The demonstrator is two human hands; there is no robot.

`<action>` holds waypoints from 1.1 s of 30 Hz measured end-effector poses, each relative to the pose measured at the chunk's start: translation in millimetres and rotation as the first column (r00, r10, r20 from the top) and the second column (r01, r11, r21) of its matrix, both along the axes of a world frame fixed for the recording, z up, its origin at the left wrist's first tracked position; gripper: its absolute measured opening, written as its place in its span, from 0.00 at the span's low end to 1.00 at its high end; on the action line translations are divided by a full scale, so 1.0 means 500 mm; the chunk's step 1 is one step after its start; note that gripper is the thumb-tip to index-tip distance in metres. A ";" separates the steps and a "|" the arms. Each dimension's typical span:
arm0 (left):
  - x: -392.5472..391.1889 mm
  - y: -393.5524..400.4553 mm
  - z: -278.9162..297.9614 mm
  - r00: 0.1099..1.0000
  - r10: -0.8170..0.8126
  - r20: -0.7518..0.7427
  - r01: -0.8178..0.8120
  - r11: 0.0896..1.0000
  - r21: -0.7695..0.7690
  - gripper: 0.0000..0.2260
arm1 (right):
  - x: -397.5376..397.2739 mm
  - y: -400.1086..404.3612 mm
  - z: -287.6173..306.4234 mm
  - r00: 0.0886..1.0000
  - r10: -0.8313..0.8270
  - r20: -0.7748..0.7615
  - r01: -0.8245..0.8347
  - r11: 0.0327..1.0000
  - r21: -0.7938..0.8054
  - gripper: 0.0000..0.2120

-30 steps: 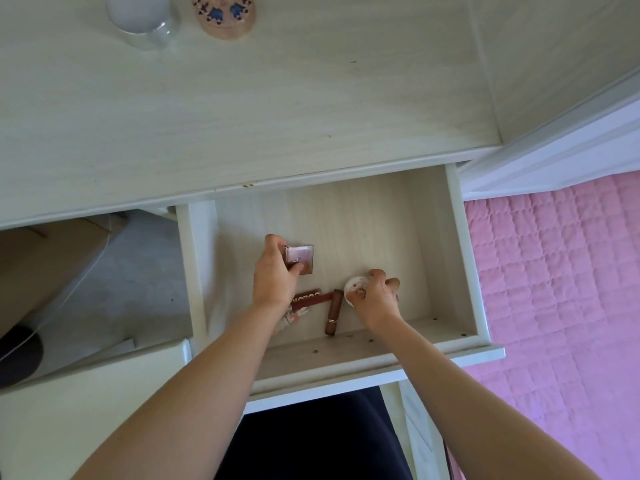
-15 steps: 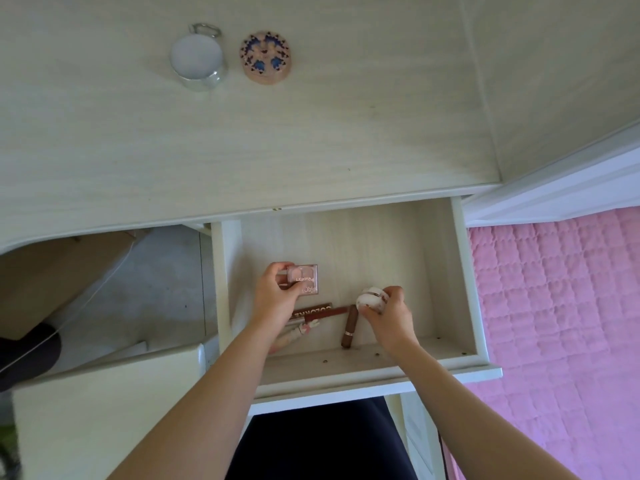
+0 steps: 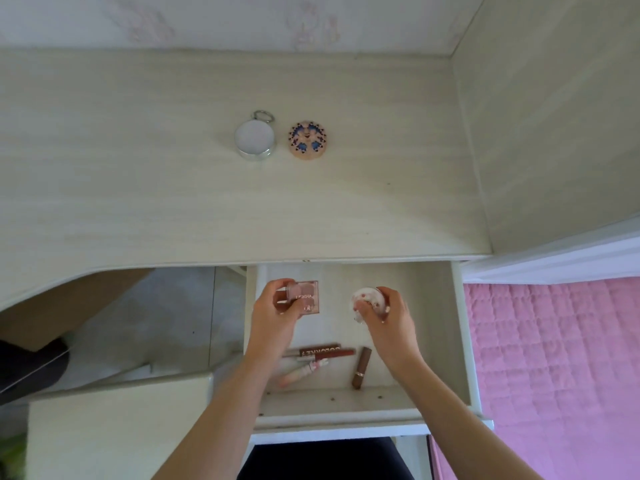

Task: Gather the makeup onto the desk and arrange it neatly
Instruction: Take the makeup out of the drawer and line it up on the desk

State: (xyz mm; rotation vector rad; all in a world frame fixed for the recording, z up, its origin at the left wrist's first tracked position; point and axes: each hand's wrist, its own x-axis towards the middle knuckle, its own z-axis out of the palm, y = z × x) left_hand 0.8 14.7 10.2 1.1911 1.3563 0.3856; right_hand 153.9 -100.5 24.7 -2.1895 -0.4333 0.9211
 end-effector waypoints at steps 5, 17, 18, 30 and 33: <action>0.012 0.050 0.046 0.998 0.050 0.024 -0.052 0.997 0.056 0.16 | 0.002 0.081 0.051 0.999 0.044 0.013 -0.046 0.993 0.107 0.19; 0.066 0.238 0.088 0.992 0.003 -0.126 0.044 0.931 0.364 0.19 | 0.046 0.326 0.079 0.950 0.274 0.151 -0.296 0.944 0.148 0.17; 0.070 0.249 0.084 0.988 -0.004 -0.155 0.065 0.921 0.384 0.18 | 0.049 0.339 0.075 0.943 0.299 0.149 -0.319 0.938 0.135 0.17; 0.081 0.281 0.054 0.919 -0.050 -0.392 0.239 0.861 0.449 0.22 | 0.063 0.371 0.041 0.845 0.483 0.231 -0.501 0.865 0.026 0.18; 0.079 0.281 0.052 0.891 -0.041 -0.451 0.280 0.833 0.477 0.24 | 0.061 0.374 0.045 0.798 0.500 0.338 -0.523 0.852 -0.026 0.19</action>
